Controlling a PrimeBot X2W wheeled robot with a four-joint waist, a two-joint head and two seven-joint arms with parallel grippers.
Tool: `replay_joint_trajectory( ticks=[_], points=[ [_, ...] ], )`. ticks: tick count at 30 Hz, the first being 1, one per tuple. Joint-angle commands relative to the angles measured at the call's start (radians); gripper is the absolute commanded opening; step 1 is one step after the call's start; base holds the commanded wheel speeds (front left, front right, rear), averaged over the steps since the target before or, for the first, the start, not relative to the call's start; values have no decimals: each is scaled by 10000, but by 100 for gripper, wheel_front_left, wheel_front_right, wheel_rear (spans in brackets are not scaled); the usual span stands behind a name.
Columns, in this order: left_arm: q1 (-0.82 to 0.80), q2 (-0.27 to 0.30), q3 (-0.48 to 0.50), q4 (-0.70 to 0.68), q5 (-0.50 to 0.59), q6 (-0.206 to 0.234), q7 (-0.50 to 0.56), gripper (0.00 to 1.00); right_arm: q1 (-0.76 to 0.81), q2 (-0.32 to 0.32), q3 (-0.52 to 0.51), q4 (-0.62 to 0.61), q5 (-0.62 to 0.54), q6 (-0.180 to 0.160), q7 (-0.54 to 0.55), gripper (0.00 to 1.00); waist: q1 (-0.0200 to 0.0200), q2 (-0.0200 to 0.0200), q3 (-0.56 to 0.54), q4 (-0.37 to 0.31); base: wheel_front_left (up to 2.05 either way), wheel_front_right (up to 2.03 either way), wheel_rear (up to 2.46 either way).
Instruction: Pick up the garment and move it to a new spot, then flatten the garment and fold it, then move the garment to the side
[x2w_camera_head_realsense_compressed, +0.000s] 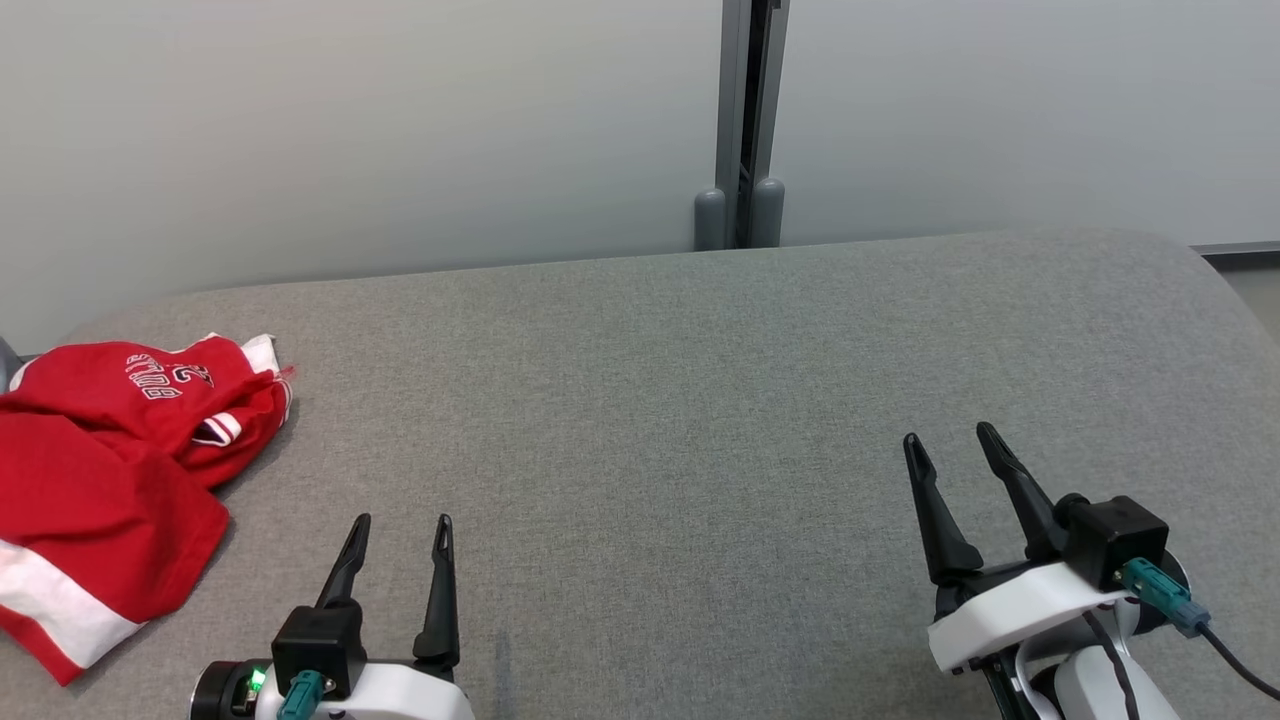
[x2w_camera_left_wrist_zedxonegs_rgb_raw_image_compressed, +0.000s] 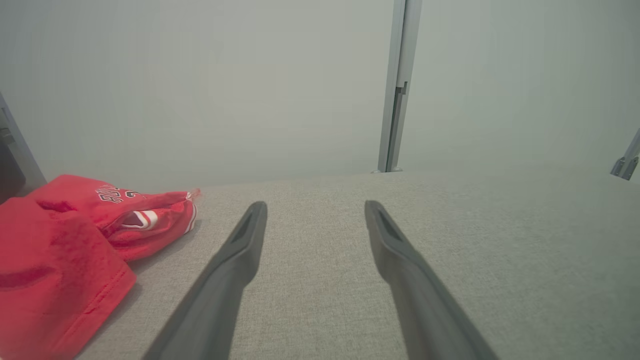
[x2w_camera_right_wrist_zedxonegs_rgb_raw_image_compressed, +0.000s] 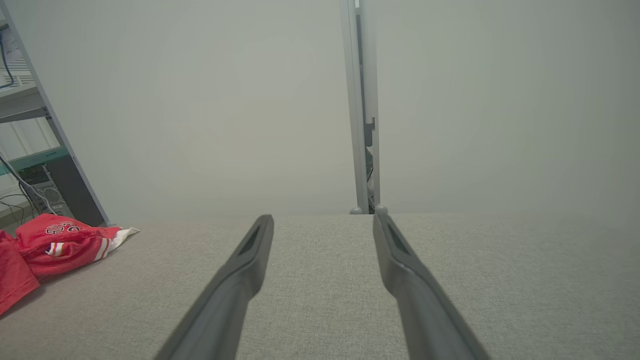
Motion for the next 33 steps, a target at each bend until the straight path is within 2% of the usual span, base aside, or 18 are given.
replay_joint_trajectory(
  ticks=[1, 21, 26, 33],
  points=[
    [-35, 55, 22, 21, -9, -41, -46, 100, -94, -36, -8, 18, 35, 18, -64, 100, 0, 0, 7, 3, 0, 0, 0],
    [-156, 55, -60, 97, -96, -89, -47, 100, -108, -37, -152, 88, 194, 18, -64, 100, 0, 0, 57, 79, 0, 0, 0],
    [-238, 60, -133, 72, -22, -67, -47, 100, 82, -31, -245, -19, 248, 18, -44, 100, 0, 0, 24, 630, 0, 0, 0],
    [-7, 53, 140, -15, 154, -55, -47, 100, 204, -35, 102, -170, 426, 18, -44, 100, 0, 0, -36, 1815, 0, 0, 0]
  ],
)
